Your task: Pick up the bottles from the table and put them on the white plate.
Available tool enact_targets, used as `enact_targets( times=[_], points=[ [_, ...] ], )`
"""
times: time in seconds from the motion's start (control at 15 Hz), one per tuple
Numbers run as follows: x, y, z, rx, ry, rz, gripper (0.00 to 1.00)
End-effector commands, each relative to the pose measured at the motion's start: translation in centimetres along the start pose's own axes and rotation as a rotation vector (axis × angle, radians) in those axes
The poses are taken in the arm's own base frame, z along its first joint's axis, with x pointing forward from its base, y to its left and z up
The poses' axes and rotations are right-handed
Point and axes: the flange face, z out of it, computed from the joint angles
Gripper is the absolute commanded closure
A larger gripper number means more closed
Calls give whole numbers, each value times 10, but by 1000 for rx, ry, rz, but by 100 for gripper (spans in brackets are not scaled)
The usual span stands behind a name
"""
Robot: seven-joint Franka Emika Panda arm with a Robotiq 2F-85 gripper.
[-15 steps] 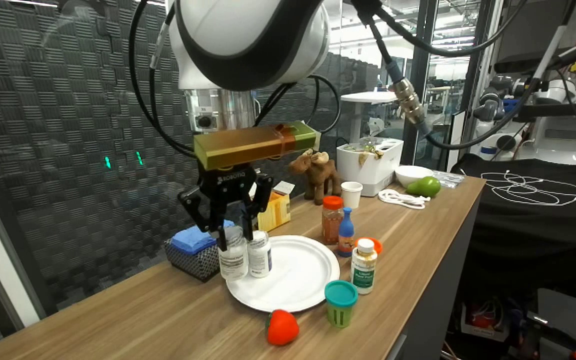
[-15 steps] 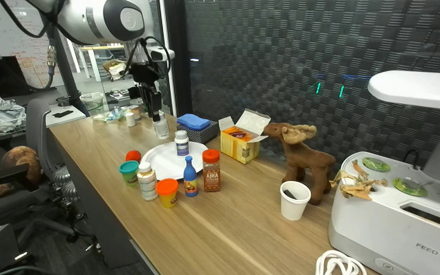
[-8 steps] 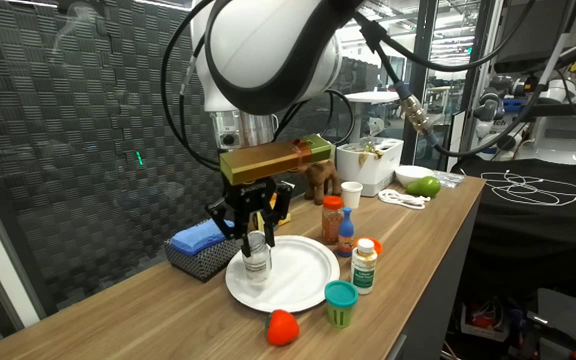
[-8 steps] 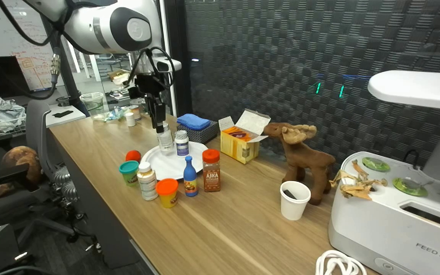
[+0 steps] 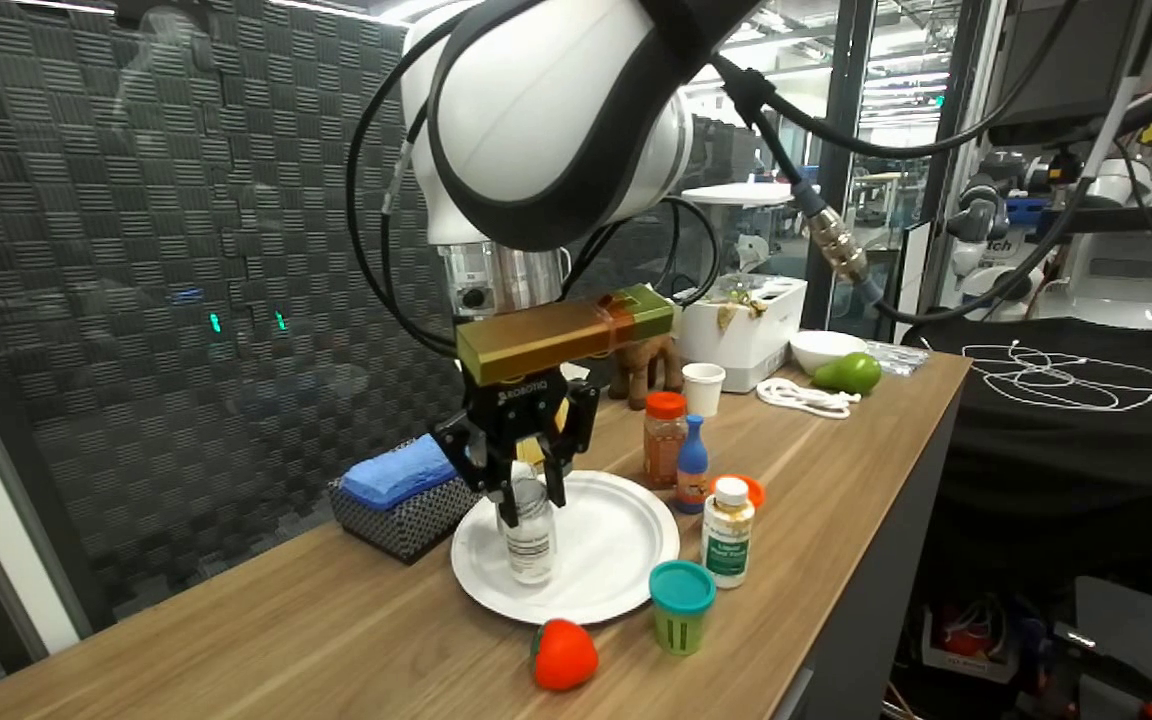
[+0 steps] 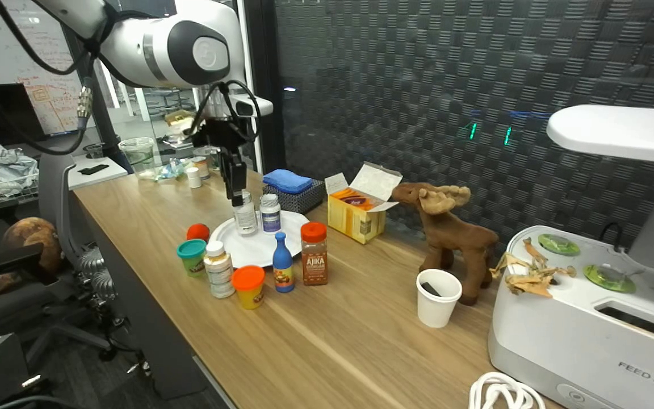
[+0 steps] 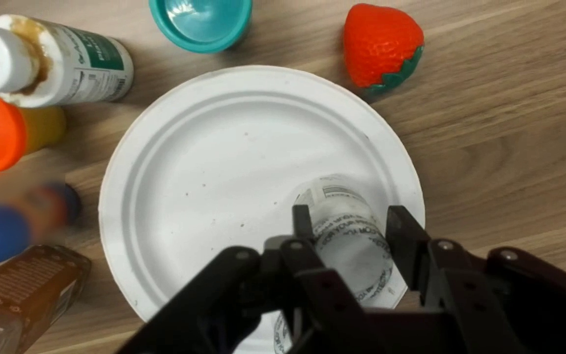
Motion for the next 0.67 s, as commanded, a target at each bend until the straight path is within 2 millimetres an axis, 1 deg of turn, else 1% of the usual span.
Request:
enact_targets(
  times=[0.0, 0.33, 0.4, 0.47, 0.53, 0.6],
  points=[
    [1, 2, 0, 32, -8, 15, 80],
    [4, 4, 7, 30, -15, 22, 82],
    [4, 5, 8, 35, -18, 21, 80],
    [4, 6, 8, 35, -20, 29, 32],
    [4, 6, 8, 40, -23, 29, 31],
    [3, 8, 5, 44, -20, 32, 26]
  ],
)
